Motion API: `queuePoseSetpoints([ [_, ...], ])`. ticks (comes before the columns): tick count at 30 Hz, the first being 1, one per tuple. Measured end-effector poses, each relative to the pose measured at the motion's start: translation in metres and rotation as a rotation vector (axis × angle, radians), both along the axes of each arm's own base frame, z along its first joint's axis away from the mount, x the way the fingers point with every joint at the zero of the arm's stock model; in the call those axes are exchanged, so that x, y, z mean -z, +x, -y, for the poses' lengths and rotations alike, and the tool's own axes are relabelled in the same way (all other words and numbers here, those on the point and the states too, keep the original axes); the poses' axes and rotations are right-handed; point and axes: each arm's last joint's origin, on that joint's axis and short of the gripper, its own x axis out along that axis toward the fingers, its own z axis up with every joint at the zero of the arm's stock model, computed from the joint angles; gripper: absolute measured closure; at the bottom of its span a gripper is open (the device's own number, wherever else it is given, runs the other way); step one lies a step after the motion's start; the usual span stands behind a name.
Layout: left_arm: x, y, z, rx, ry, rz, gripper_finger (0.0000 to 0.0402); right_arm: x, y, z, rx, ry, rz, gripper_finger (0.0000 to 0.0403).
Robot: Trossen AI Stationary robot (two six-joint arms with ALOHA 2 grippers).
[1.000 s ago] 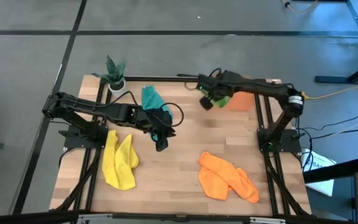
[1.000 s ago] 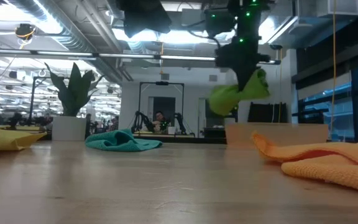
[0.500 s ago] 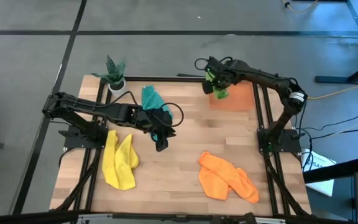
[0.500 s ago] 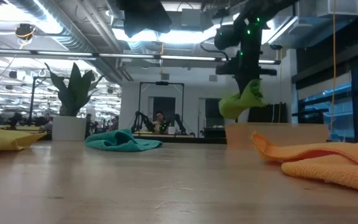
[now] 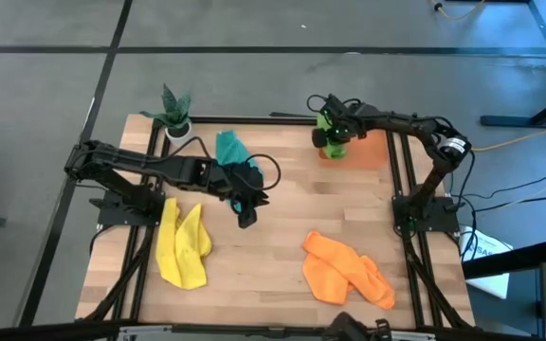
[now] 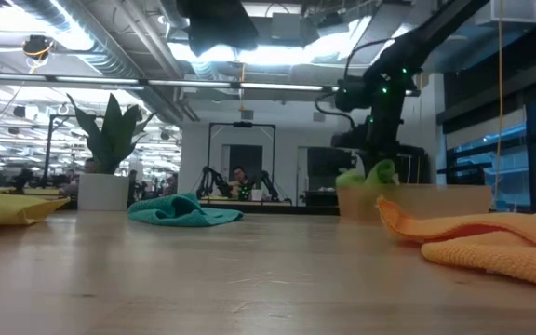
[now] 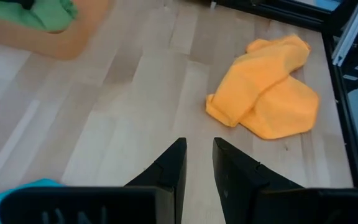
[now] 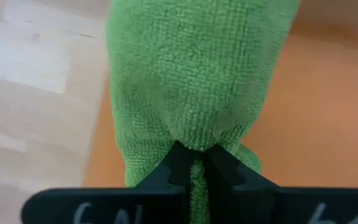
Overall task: Roll microfiber towels into tight, uniform cylinder then place into a basket
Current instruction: Put the green towel into the bin
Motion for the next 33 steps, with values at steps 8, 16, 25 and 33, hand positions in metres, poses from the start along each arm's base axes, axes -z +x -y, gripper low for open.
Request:
queuePoseSetpoints([
  [8,0.000,0.000,-0.002,-0.005,0.001,0.001,0.0333,0.021,-0.012,-0.007,0.043,0.086,-0.005,0.0383],
  [16,0.000,0.000,-0.002,0.000,0.006,0.002,0.0333,0.023,-0.004,-0.009,0.022,0.060,0.062,0.0383],
  [25,0.000,0.000,-0.002,0.000,0.006,0.002,0.0333,0.022,-0.002,-0.007,0.019,0.045,0.082,0.0347],
  [33,0.000,0.000,-0.002,0.000,0.006,0.002,0.0333,0.020,0.002,-0.004,0.034,0.027,0.140,0.0291],
])
